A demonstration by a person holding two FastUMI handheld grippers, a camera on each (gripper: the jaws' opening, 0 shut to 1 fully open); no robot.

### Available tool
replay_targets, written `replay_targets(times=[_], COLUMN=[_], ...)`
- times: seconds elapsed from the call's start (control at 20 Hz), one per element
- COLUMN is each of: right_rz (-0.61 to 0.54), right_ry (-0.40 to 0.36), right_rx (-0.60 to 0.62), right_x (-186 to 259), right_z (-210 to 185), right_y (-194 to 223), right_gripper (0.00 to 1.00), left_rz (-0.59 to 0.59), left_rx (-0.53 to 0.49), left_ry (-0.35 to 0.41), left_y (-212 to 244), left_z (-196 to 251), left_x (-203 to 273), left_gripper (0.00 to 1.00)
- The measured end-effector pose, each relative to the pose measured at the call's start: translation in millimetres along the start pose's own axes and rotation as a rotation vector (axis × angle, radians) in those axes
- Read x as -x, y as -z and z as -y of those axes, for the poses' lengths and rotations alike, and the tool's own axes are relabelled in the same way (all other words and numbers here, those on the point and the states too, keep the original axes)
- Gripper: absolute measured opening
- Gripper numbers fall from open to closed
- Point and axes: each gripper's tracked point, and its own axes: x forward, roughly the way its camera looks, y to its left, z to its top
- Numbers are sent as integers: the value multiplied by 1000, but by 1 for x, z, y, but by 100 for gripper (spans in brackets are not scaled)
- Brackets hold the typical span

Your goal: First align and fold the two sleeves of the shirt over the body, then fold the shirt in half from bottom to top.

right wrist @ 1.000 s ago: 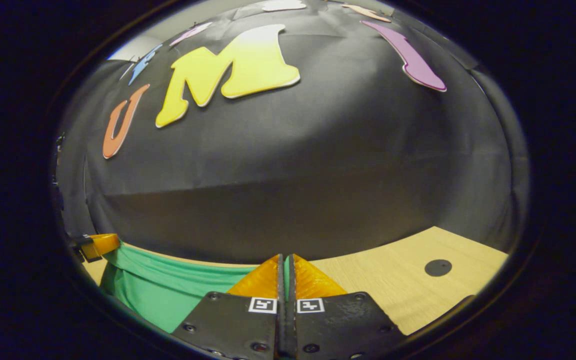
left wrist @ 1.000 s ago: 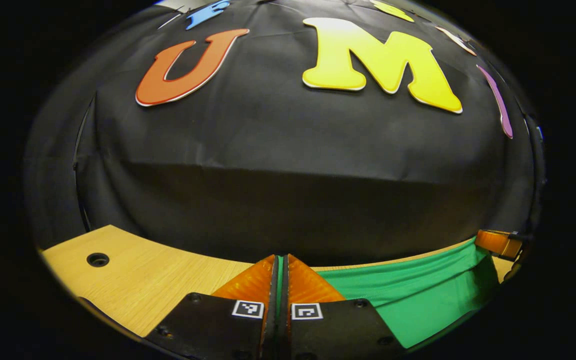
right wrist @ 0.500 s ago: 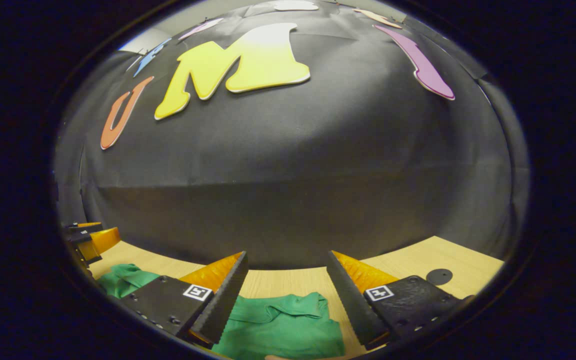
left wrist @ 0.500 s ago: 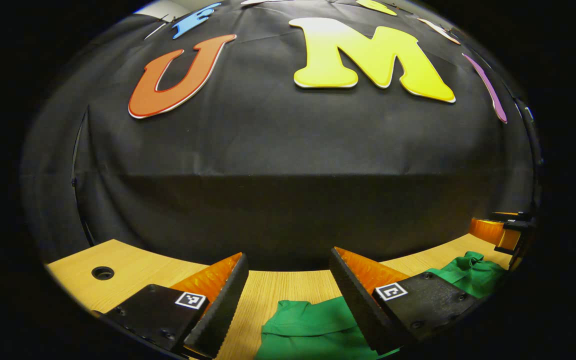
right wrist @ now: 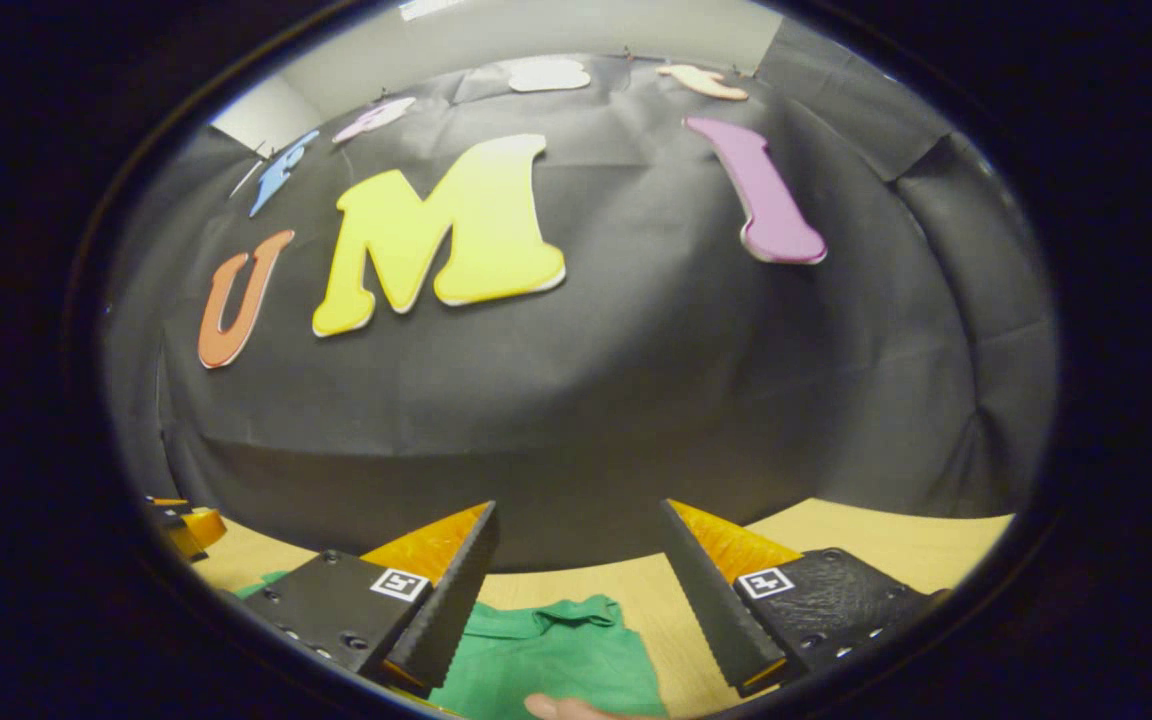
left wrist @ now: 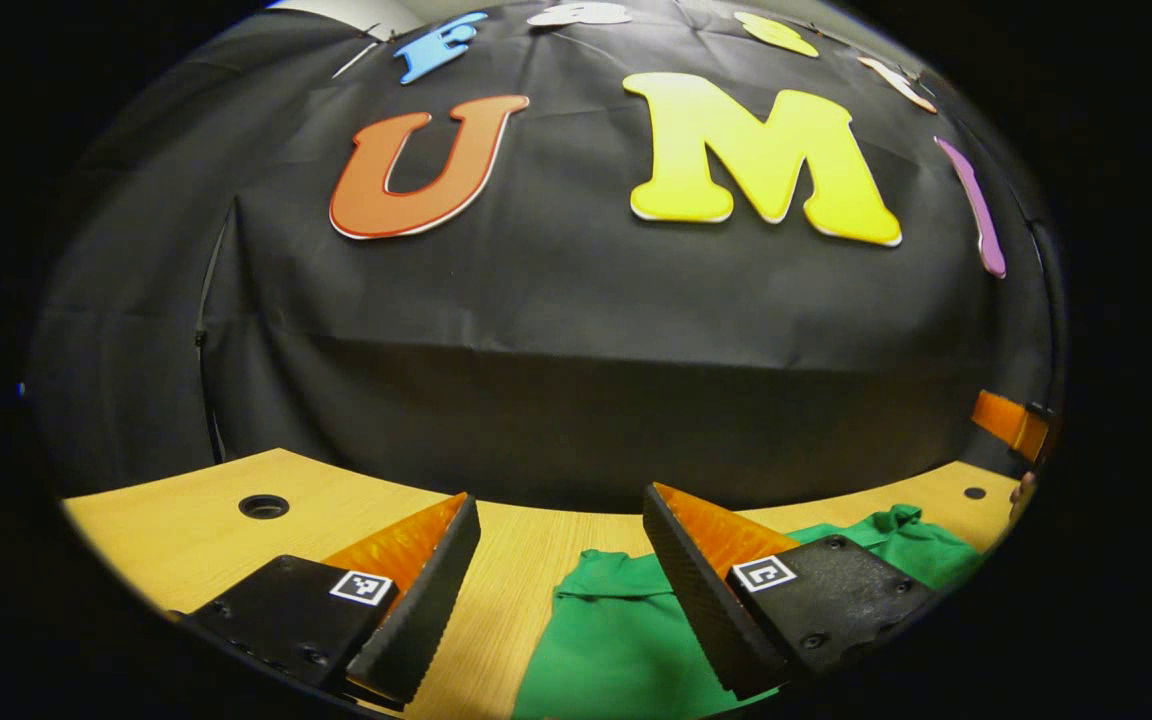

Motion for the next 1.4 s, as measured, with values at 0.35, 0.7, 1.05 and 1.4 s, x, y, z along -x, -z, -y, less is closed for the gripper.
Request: replay_targets(times=[0.35,0.7,1.05,1.4], right_rz=[-32,-54,8,-3], right_ry=[-11,-73,-100,-147], right_rx=[37,105,188,296], right_x=[96,188,286,401], right_z=[-4,12,41,61], right_y=[9,2,-29,-97], right_gripper=[92,96,95,96], left_rz=[-78,-71,-7,-90], left_rx=[-93,-44,40,-76], left_ry=[15,-9,-49,-30], left_y=[20,16,-2,-33], left_z=[14,8,3,26], left_x=[85,191,280,370], left_gripper=[100,100,100,100])
